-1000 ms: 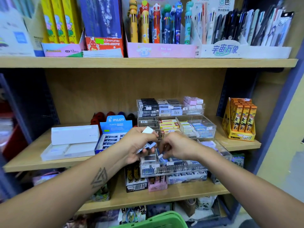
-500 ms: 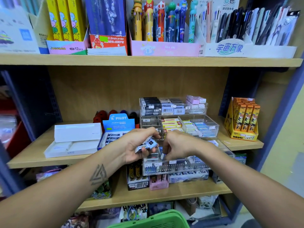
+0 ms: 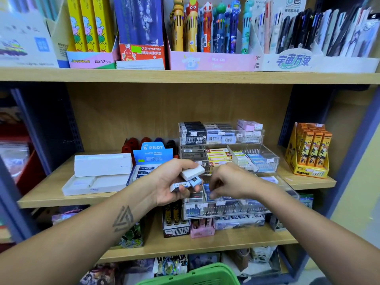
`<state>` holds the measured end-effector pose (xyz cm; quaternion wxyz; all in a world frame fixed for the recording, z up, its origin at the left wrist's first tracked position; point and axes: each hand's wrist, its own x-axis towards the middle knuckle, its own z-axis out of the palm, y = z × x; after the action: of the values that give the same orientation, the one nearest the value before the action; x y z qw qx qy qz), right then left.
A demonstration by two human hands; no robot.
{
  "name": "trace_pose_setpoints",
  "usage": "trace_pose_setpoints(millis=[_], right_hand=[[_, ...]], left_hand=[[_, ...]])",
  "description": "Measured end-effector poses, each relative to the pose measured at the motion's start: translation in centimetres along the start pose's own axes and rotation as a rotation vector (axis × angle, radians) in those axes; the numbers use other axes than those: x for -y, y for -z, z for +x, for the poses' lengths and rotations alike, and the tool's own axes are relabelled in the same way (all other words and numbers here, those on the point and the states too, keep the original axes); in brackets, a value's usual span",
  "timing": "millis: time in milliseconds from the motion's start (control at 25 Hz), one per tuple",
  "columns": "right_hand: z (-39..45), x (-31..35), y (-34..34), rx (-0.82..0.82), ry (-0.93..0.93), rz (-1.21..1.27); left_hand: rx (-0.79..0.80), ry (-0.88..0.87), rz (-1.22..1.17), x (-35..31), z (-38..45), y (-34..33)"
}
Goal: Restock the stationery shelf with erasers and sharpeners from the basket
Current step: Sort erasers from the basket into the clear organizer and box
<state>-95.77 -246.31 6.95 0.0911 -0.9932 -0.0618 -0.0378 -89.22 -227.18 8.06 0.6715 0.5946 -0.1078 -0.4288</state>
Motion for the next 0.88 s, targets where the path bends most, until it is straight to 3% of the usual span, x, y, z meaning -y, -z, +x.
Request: trace_pose_setpoints(millis=[120, 160, 240, 400, 640, 720, 880], right_hand=[[-1.0, 0.0, 1.7, -0.12, -0.015, 0.755], [-1.3, 0.2, 2.0, -0.116, 0.02, 0.893], [-1.6, 0.8, 2.1, -0.107, 0.08, 0.862], [-1.8, 0.4, 1.9, -0.183, 0.011, 0.9], [-2.2, -0.1, 2.1, -0.14, -0.06, 0.942], [-1.8, 0.4, 2.2, -0.188, -0.044, 0.832], [0.2, 2.6, 1.8, -0.299, 0.053, 0.341]], left_hand=[[0.038, -0.027, 0.056, 0.2, 0.3, -0.3], [0.045, -0.03, 0.061, 0.2, 0.5, -0.4], [0.059, -0.018, 0.057, 0.2, 0.5, -0.7], [0.046, -0.02, 0.137, 0.2, 0.1, -1.1], [-0.058, -0.165, 0.274, -0.1, 0.2, -0.5], [-0.083, -0.164, 0.244, -0.1, 0.3, 0.0], [-0.097, -0.144, 0.163, -0.3, -0.7, 1.9]])
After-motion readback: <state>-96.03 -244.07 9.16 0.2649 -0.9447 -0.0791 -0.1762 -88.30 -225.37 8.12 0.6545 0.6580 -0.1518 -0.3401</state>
